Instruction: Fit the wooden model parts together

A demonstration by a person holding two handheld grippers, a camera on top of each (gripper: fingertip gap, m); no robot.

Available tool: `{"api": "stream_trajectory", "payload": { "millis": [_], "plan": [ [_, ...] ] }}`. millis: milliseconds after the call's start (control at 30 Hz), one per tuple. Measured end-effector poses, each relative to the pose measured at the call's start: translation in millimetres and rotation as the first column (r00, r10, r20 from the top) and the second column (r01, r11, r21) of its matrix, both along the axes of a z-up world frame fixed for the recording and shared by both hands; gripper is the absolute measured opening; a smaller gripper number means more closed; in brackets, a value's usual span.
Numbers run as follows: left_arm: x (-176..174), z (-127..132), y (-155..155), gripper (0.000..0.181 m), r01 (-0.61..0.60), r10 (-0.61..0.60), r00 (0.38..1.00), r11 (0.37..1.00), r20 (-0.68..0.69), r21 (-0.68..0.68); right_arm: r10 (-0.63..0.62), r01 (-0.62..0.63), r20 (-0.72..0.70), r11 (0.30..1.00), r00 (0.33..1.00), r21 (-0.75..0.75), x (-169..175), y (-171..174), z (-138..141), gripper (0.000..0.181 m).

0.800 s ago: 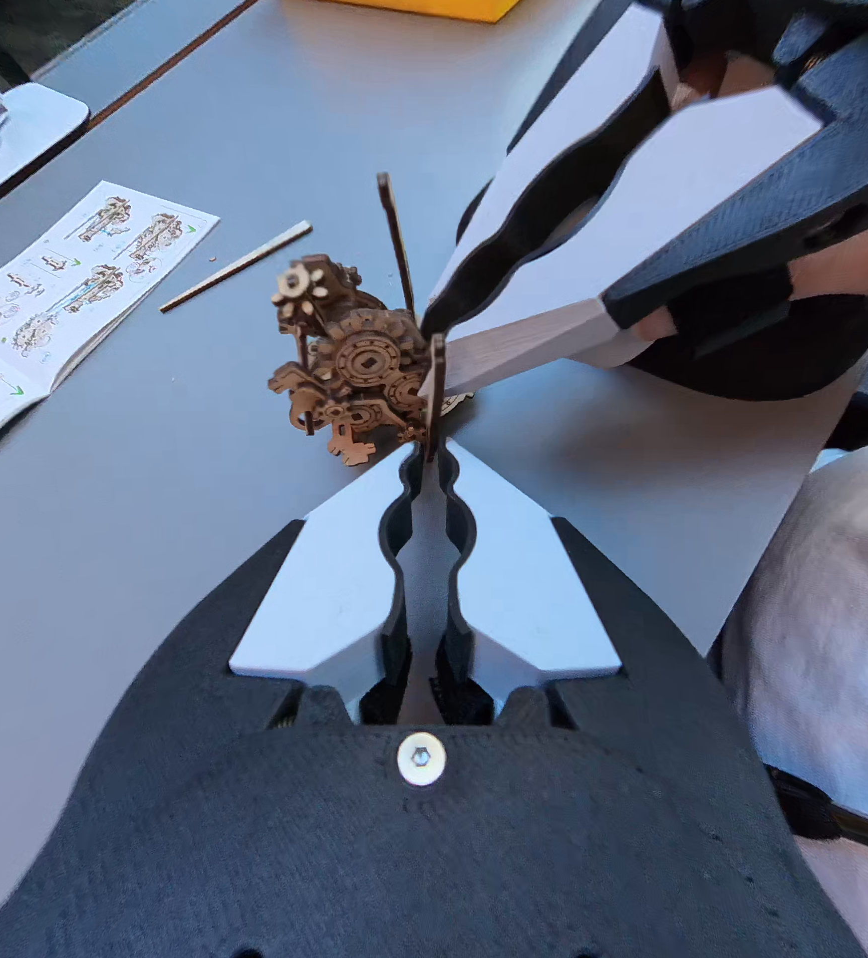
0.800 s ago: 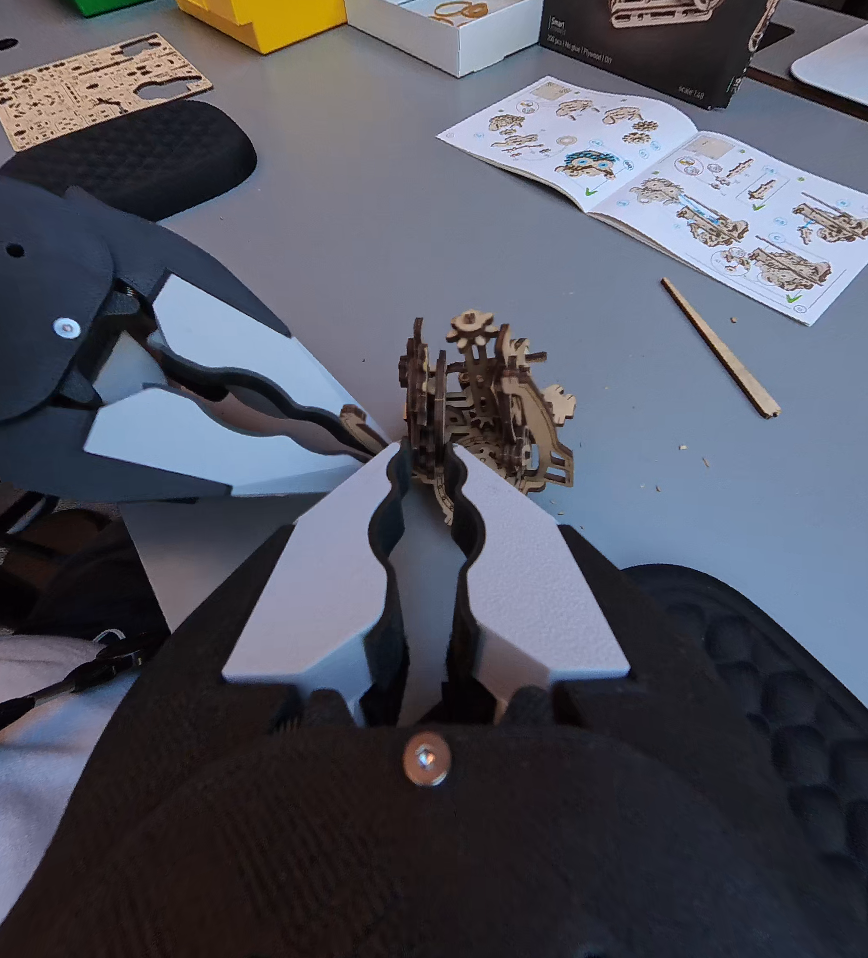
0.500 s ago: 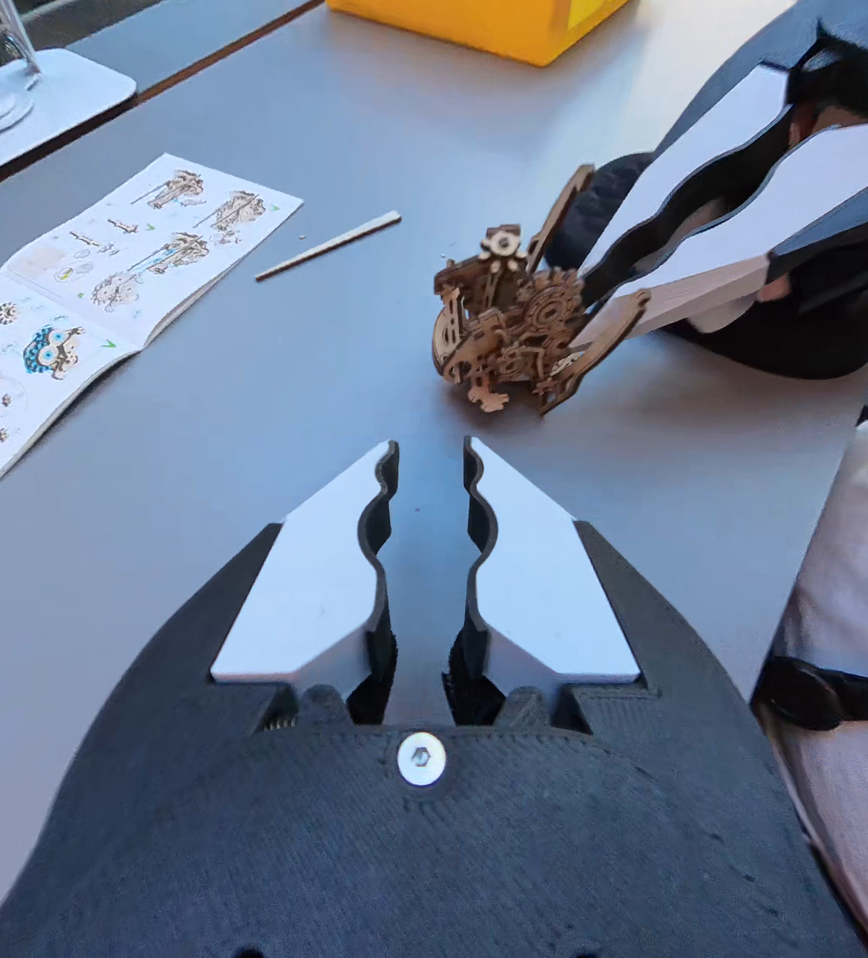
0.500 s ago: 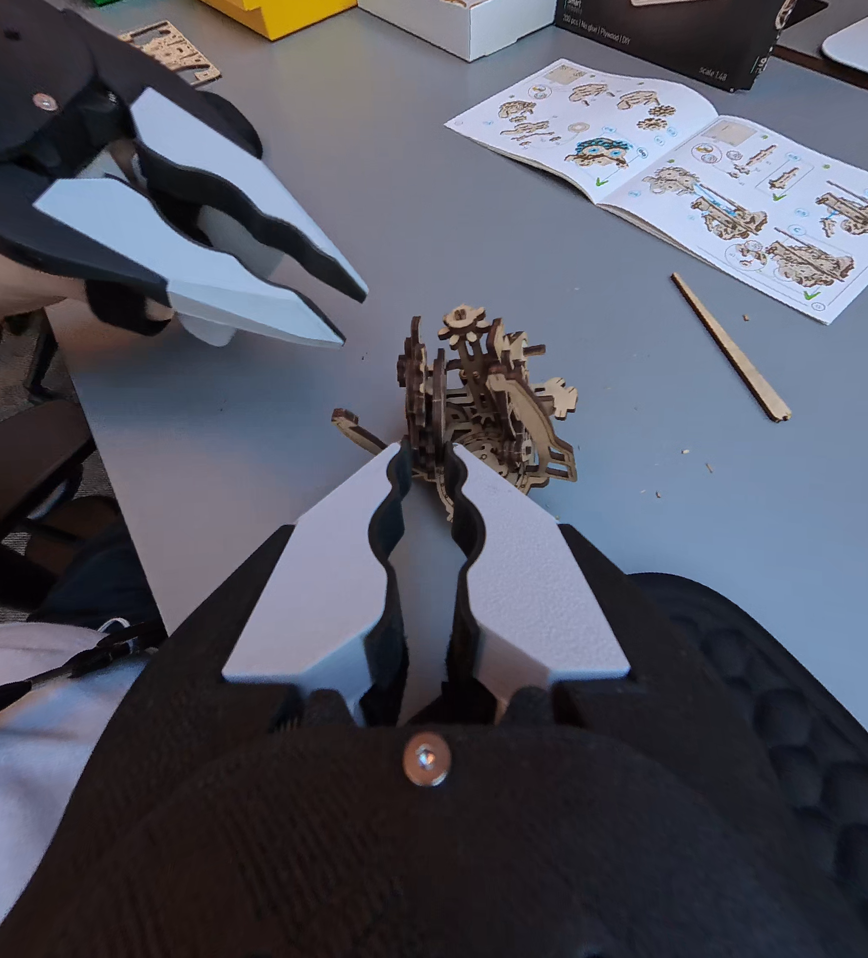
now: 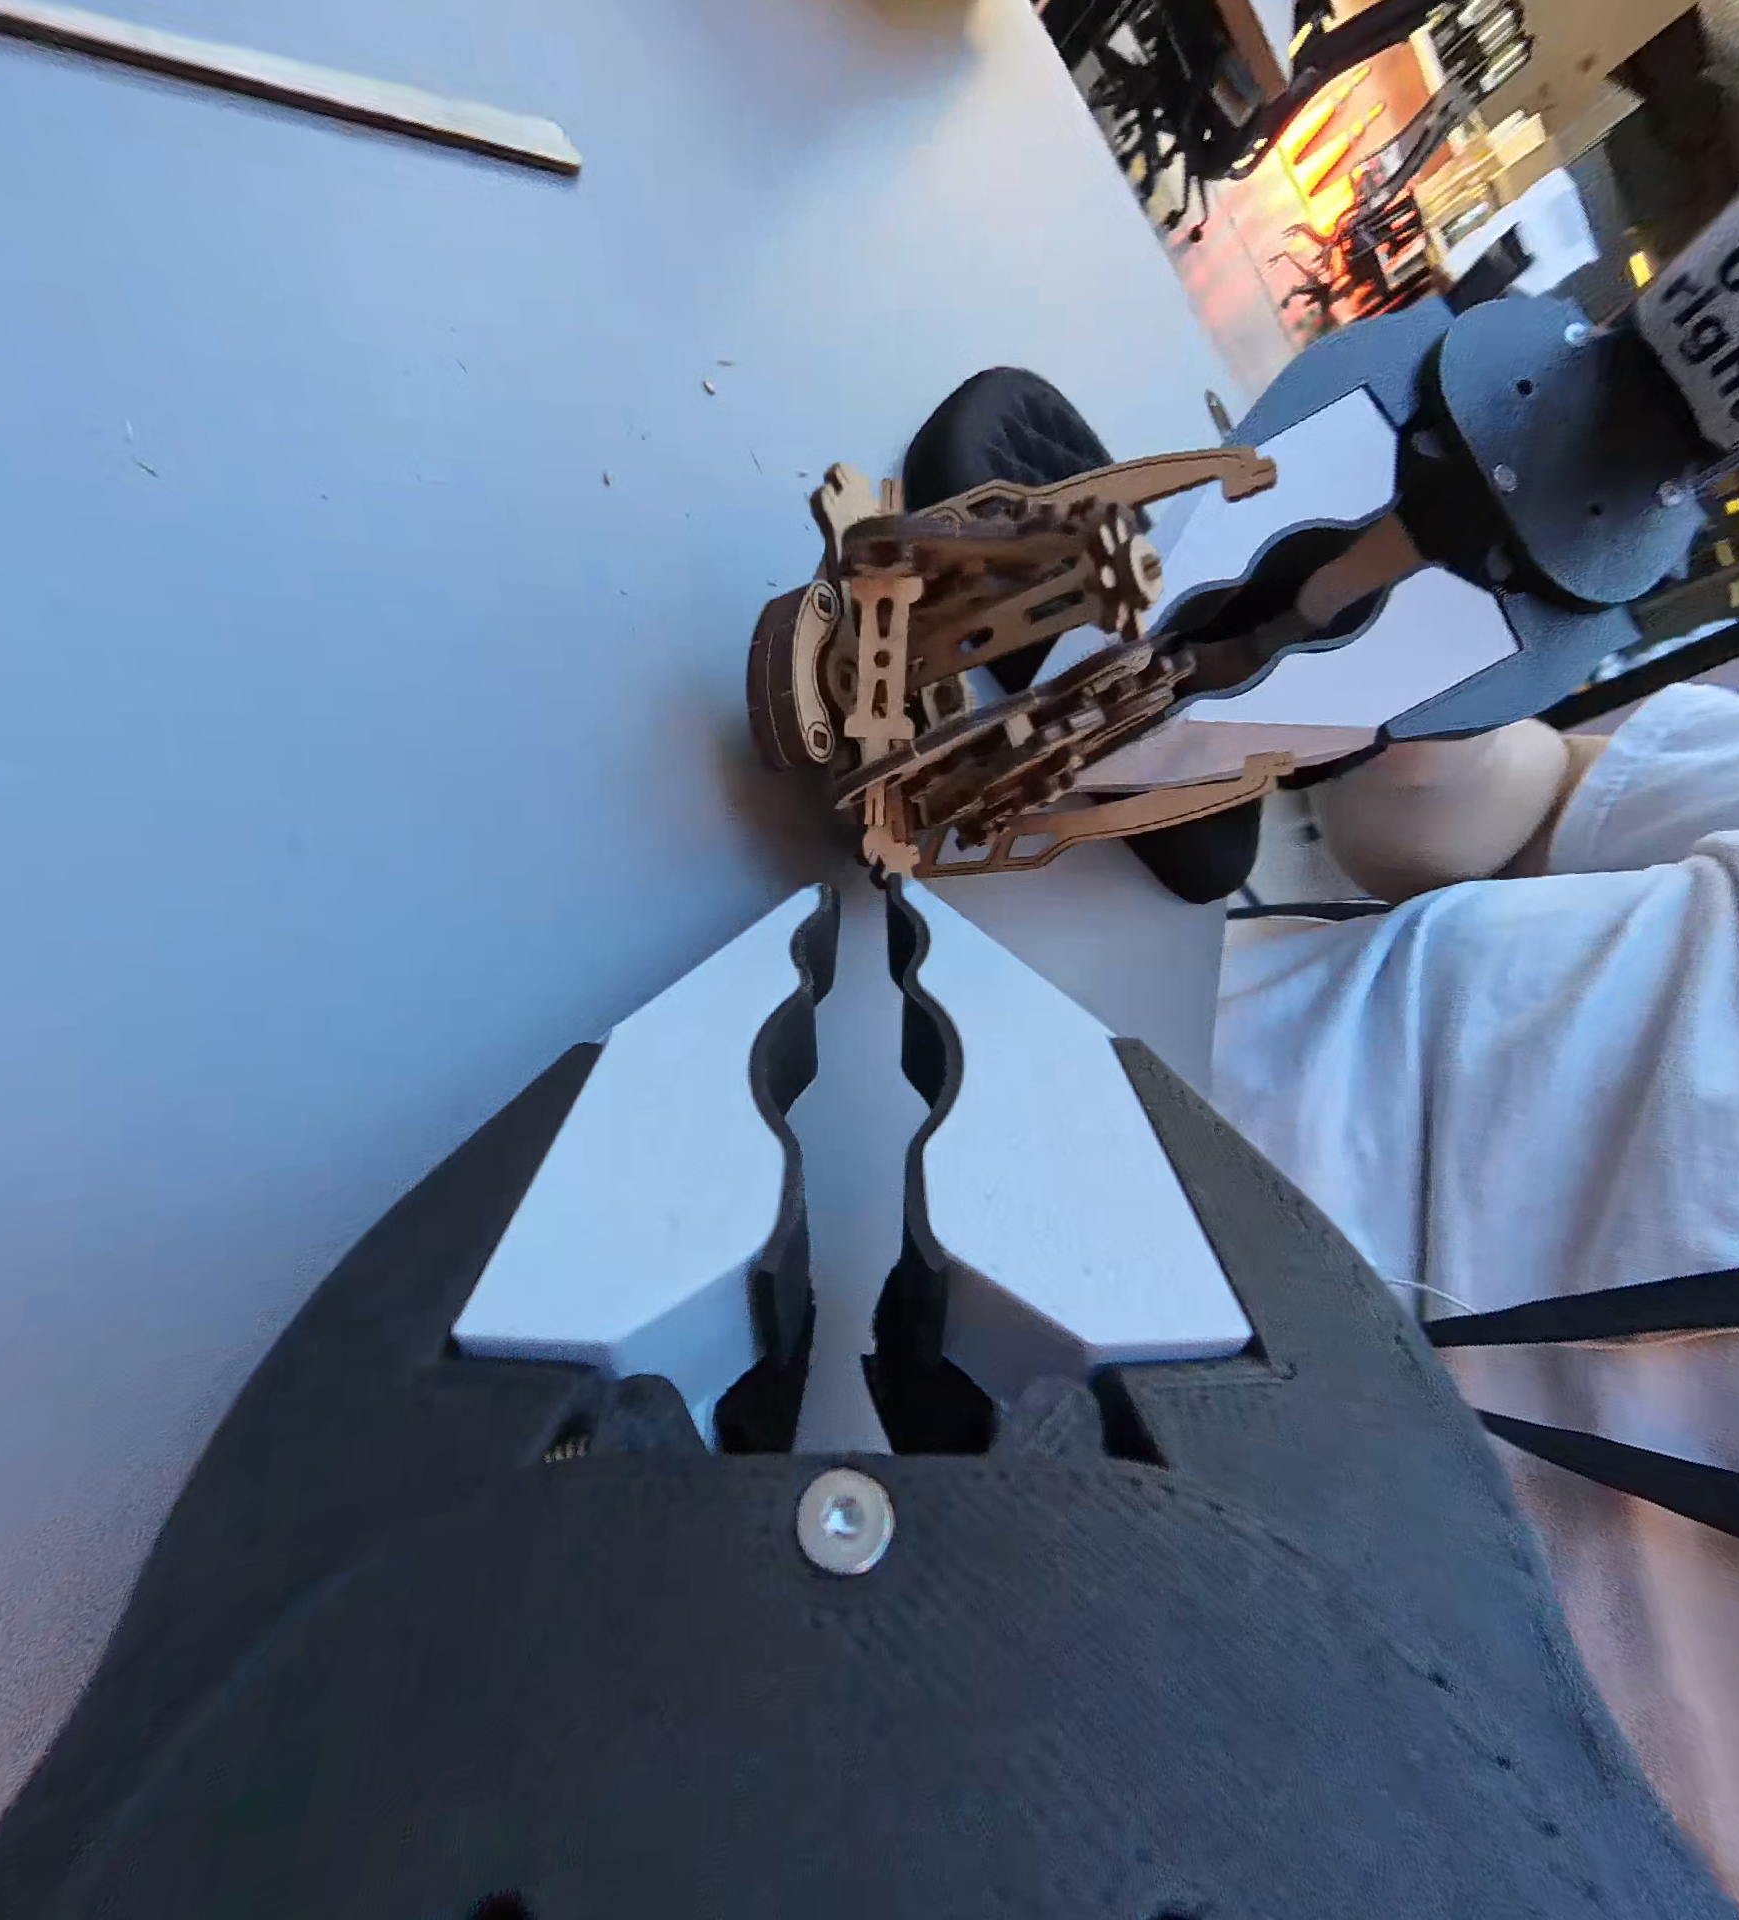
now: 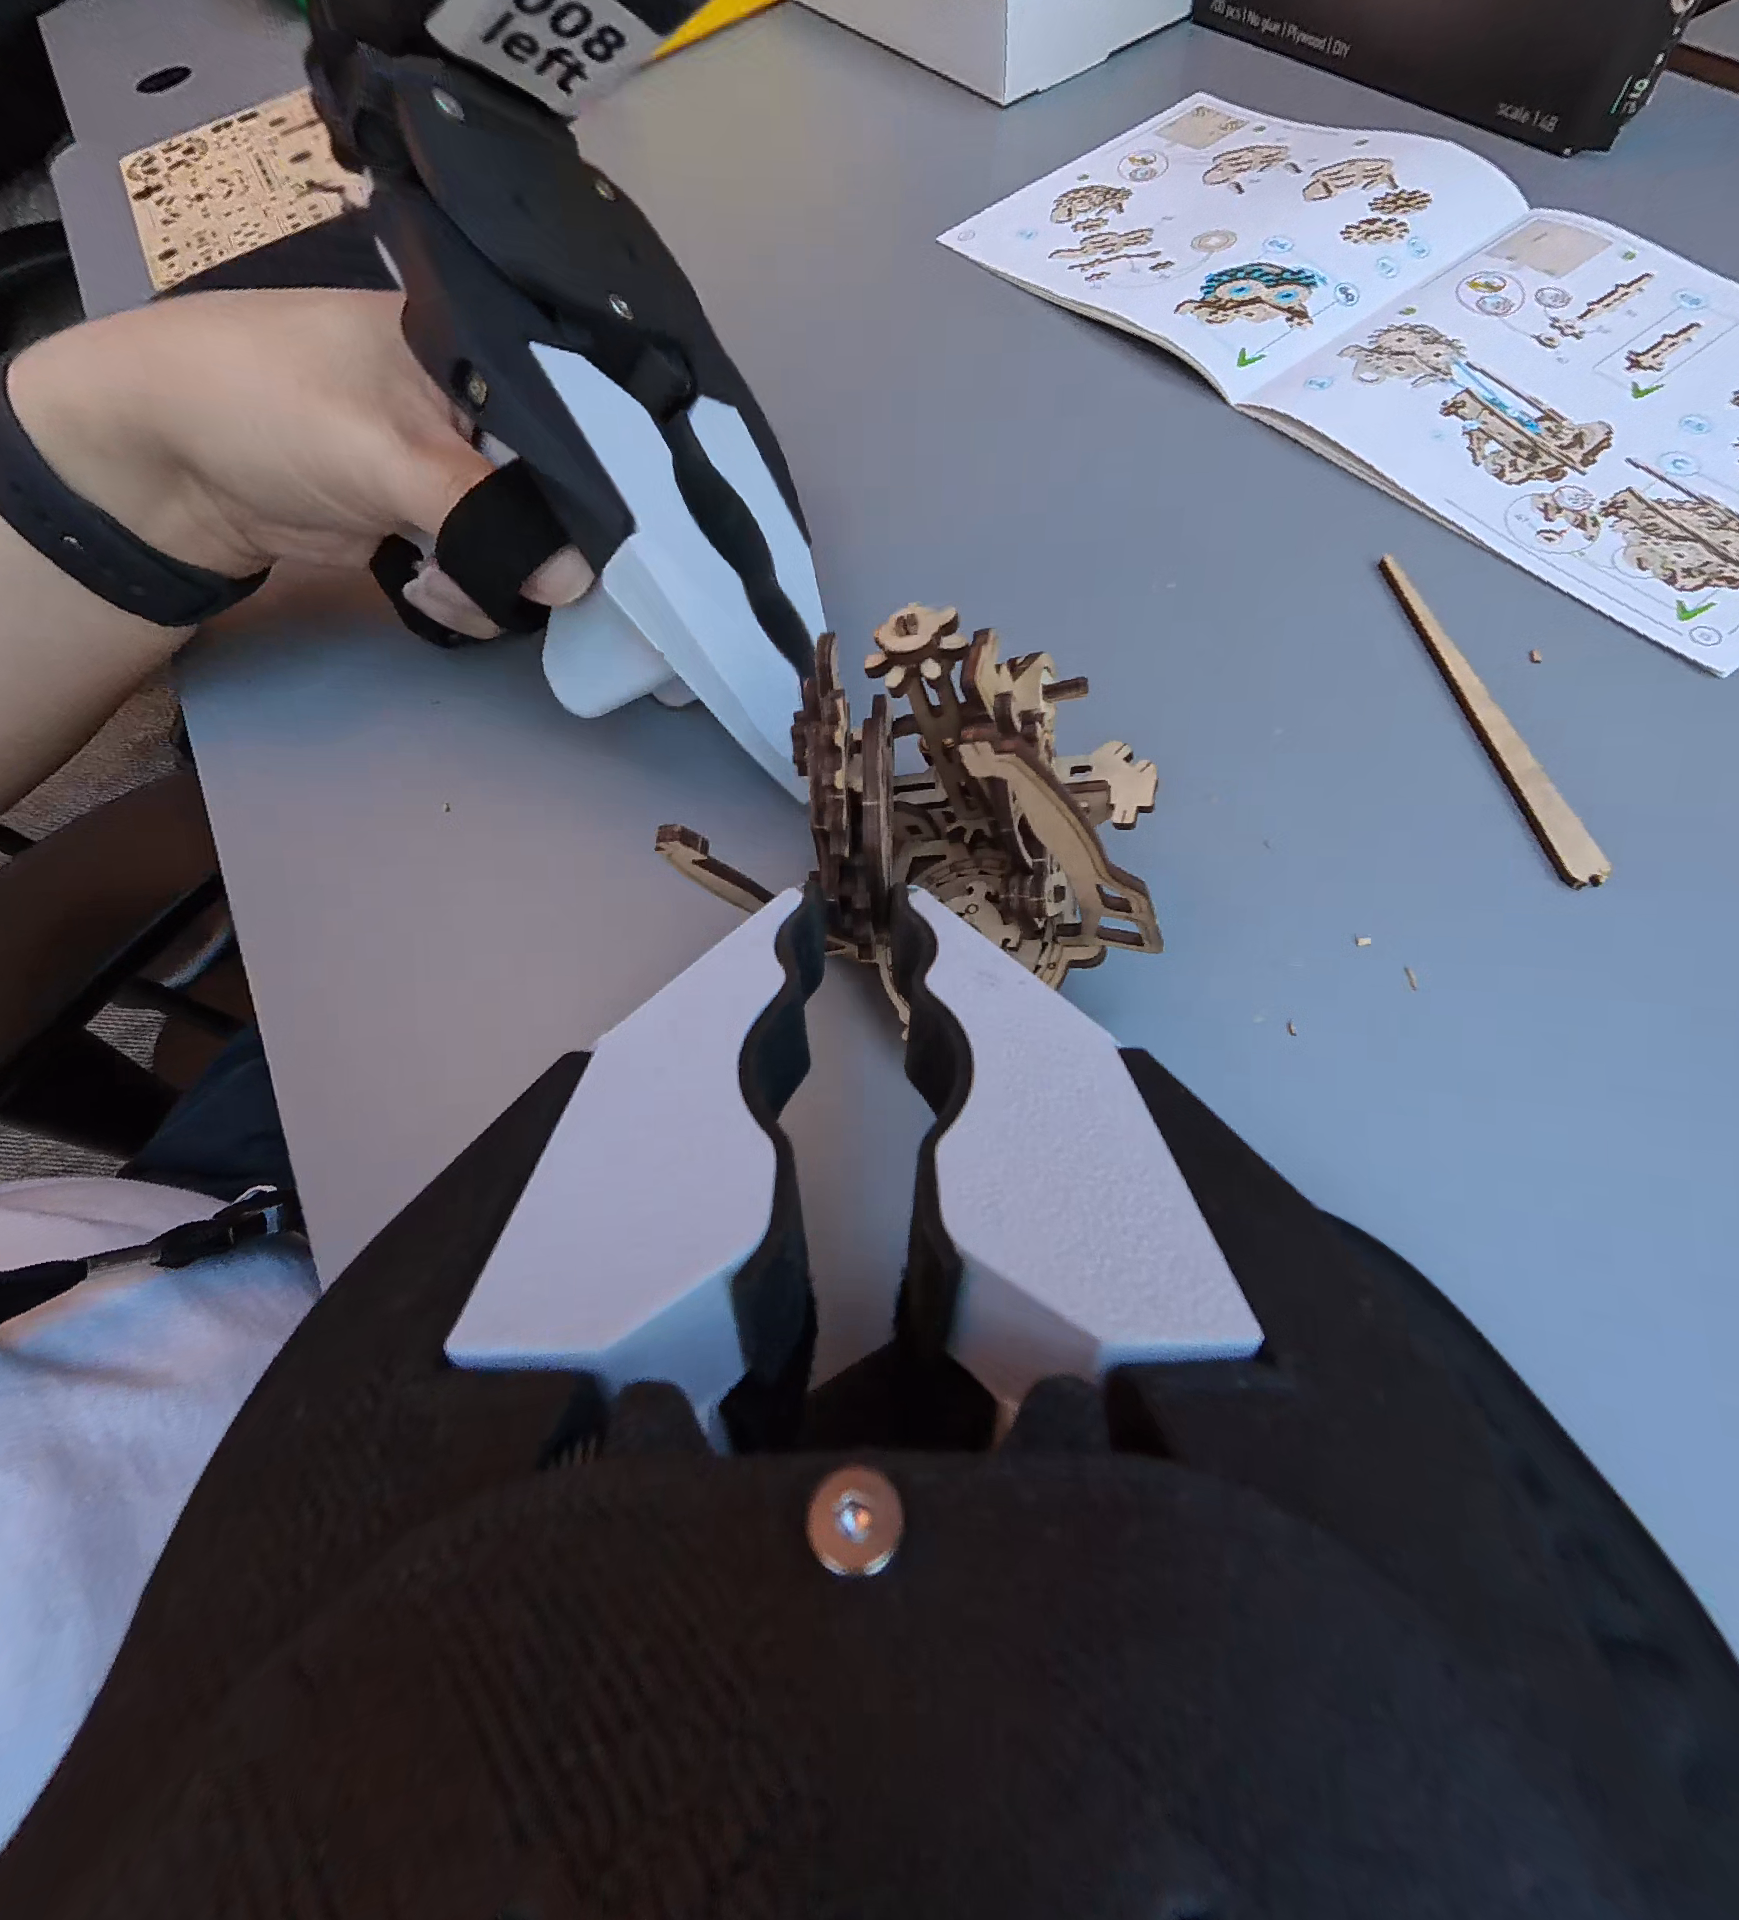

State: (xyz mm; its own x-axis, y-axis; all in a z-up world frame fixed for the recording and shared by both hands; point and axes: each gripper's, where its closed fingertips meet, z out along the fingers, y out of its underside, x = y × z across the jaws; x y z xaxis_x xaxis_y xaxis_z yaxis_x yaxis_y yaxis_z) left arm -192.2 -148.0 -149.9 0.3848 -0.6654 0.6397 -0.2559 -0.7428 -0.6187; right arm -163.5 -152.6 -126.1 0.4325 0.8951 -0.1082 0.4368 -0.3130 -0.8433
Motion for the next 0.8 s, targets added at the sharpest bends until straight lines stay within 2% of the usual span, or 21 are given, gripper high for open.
{"api": "stream_trajectory", "payload": {
  "millis": [167,367,800],
  "plan": [
    [5,4,3,0.002,0.02,-0.008,0.995,0.992,0.097,-0.127,0.065,-0.065,0.017,0.998,0.998,-0.003,1,0,-3,0.011],
    [8,3,1,0.0,0.04,-0.025,0.995,0.987,0.099,-0.158,0.116,-0.116,0.023,0.993,0.993,-0.005,3,3,-2,0.011],
    [11,7,8,0.0,-0.043,0.083,0.983,0.971,0.163,-0.236,0.206,-0.215,0.073,0.968,0.976,0.133,7,12,0,0.011]
  ]
}}
